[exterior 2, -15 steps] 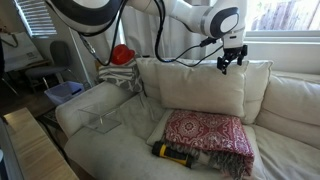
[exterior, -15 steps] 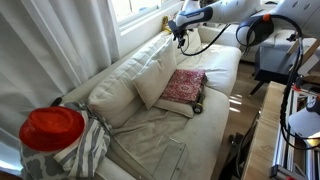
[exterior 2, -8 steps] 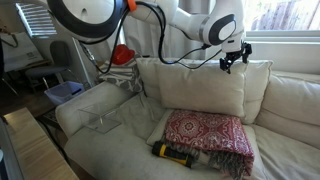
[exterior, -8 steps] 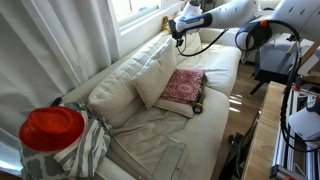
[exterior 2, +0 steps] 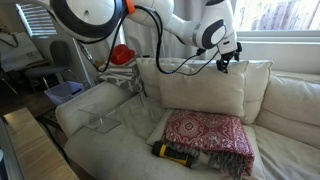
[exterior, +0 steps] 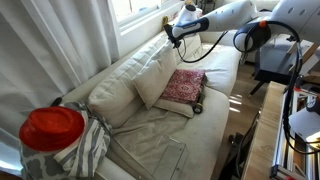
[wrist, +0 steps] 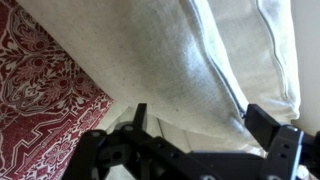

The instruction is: Place the small white pillow on the sofa upright

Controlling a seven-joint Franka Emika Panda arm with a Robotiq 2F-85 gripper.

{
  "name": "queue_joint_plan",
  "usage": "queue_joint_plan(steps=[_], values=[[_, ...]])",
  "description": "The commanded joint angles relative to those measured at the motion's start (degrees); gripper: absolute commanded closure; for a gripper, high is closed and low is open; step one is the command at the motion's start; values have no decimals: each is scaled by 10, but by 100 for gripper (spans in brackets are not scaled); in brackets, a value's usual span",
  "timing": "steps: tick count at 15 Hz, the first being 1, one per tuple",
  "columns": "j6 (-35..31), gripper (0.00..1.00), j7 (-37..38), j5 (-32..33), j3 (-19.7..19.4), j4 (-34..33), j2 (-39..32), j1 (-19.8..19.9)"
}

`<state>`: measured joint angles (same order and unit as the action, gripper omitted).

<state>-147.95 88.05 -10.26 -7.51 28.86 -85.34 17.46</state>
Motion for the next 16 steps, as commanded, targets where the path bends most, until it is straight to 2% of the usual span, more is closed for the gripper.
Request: queue_joint_plan(steps=[1, 2, 3, 4, 7, 12, 13, 15, 16], values=[[4, 1, -57, 28, 7, 11, 0, -4], [9, 18, -84, 29, 13, 12, 0, -5], [12, 26, -100, 33, 10, 14, 0, -9], [21, 30, -118, 35, 10, 15, 0, -11], [46, 56, -155, 36, 9, 16, 0, -15], [76, 92, -171, 37, 4, 17, 2, -17], [81, 98, -165, 38, 0, 17, 3, -18], [127, 96, -132, 50, -24, -1, 0, -27], [148, 96, -147, 47, -16, -26, -8, -25]])
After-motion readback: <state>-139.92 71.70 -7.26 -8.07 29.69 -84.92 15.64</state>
